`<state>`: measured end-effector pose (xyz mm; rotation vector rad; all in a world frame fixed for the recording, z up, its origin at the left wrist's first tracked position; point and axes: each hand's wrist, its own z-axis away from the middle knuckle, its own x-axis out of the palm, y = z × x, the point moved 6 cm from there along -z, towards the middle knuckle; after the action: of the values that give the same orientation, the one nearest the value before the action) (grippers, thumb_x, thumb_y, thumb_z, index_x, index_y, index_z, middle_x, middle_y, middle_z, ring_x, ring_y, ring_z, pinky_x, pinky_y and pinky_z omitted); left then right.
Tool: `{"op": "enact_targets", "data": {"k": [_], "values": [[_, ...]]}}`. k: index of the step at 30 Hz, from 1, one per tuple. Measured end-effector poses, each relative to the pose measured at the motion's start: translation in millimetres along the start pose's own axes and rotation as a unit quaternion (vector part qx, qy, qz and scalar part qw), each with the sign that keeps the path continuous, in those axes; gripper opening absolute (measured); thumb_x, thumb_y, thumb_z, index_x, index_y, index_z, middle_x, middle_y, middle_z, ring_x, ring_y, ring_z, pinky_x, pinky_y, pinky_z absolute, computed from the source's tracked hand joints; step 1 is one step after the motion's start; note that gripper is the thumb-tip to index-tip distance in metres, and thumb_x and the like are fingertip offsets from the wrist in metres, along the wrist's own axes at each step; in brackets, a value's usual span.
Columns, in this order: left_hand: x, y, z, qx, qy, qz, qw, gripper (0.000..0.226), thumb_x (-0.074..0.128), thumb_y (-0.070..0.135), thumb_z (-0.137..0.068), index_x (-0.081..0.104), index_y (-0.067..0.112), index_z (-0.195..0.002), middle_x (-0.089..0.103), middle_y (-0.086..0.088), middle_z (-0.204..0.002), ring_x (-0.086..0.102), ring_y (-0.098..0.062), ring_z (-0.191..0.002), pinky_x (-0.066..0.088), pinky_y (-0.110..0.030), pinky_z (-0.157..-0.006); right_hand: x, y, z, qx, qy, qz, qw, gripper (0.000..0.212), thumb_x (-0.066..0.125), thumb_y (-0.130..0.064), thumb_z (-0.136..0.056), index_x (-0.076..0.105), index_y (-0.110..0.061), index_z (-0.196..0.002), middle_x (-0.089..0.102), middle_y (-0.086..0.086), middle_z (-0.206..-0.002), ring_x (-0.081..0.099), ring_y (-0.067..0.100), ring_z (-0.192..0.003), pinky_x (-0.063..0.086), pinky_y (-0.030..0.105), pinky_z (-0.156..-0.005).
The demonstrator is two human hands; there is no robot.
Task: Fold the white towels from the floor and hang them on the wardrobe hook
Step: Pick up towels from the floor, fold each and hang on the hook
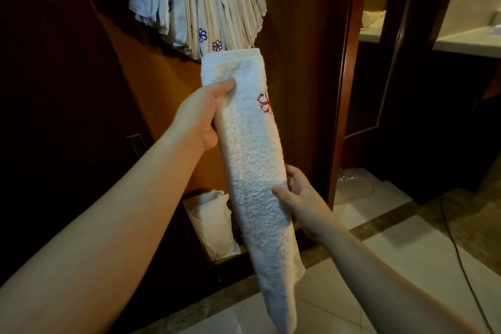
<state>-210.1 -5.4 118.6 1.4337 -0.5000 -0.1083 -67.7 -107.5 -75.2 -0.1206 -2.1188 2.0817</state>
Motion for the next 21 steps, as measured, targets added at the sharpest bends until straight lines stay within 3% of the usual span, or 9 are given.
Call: {"op": "enact_targets", "data": {"k": [2, 4, 7, 9, 15, 21], "values": [[-2, 3, -3, 0.001, 0.0, 0.006, 1.0, 0.035, 0.075, 0.022, -0.085, 0.063, 0.013, -0.117, 0.078, -0.011, -0.098, 0.076, -0.032, -0.088, 0.061, -0.051, -0.068, -4, -5, 1, -0.026, 0.028, 0.018, 0.999, 0.098, 0.083, -0.077, -0.053, 0.034, -0.049, -0.133, 0.061, -0.013, -0.135, 0.066, 0.004, -0.114, 0.053, 0.042, -0.102], [-1, 5, -6, 0.002, -0.004, 0.015, 1.0, 0.037, 0.074, 0.021, -0.086, 0.061, 0.013, -0.12, 0.078, -0.012, -0.099, 0.076, -0.033, -0.088, 0.061, -0.051, -0.066, -5, -10, 2, -0.037, 0.038, 0.024, 0.998, 0.099, 0.083, -0.08, -0.048, 0.035, -0.048, -0.129, 0.063, -0.009, -0.134, 0.068, 0.006, -0.11, 0.057, 0.037, -0.095], [2, 10, -10, 0.008, -0.014, 0.025, 1.0, 0.036, 0.074, 0.021, -0.087, 0.061, 0.013, -0.119, 0.078, -0.012, -0.097, 0.076, -0.032, -0.088, 0.061, -0.05, -0.063, -9, -15, 3, -0.012, 0.031, 0.05, 0.998, 0.121, 0.081, -0.085, -0.04, 0.042, -0.028, -0.14, 0.063, -0.004, -0.133, 0.068, 0.013, -0.112, 0.055, 0.045, -0.099], [2, 14, -14, 0.012, -0.013, 0.022, 1.0, 0.038, 0.074, 0.022, -0.086, 0.06, 0.014, -0.12, 0.078, -0.012, -0.097, 0.076, -0.032, -0.088, 0.061, -0.051, -0.064, -11, -17, 5, 0.025, -0.002, 0.079, 0.997, 0.124, 0.081, -0.086, -0.035, 0.05, -0.025, -0.139, 0.066, -0.002, -0.127, 0.068, 0.019, -0.111, 0.053, 0.049, -0.101], [-4, 23, -34, 0.01, 0.03, 0.031, 0.999, 0.039, 0.075, 0.017, -0.085, 0.059, 0.013, -0.12, 0.078, -0.013, -0.093, 0.076, -0.034, -0.083, 0.061, -0.052, -0.062, -11, -20, 9, 0.112, -0.124, 0.108, 0.98, 0.113, 0.093, -0.07, -0.032, 0.065, -0.009, -0.123, 0.073, 0.008, -0.118, 0.07, 0.025, -0.11, 0.051, 0.048, -0.105], [-11, 27, -52, -0.012, 0.052, 0.012, 0.999, 0.031, 0.074, 0.015, -0.086, 0.057, 0.013, -0.112, 0.077, -0.014, -0.083, 0.076, -0.033, -0.076, 0.06, -0.051, -0.058, -2, -25, 19, 0.158, -0.224, 0.096, 0.957, 0.068, 0.088, -0.04, -0.06, 0.067, -0.013, -0.119, 0.073, 0.007, -0.12, 0.067, 0.027, -0.117, 0.047, 0.047, -0.109]]}}
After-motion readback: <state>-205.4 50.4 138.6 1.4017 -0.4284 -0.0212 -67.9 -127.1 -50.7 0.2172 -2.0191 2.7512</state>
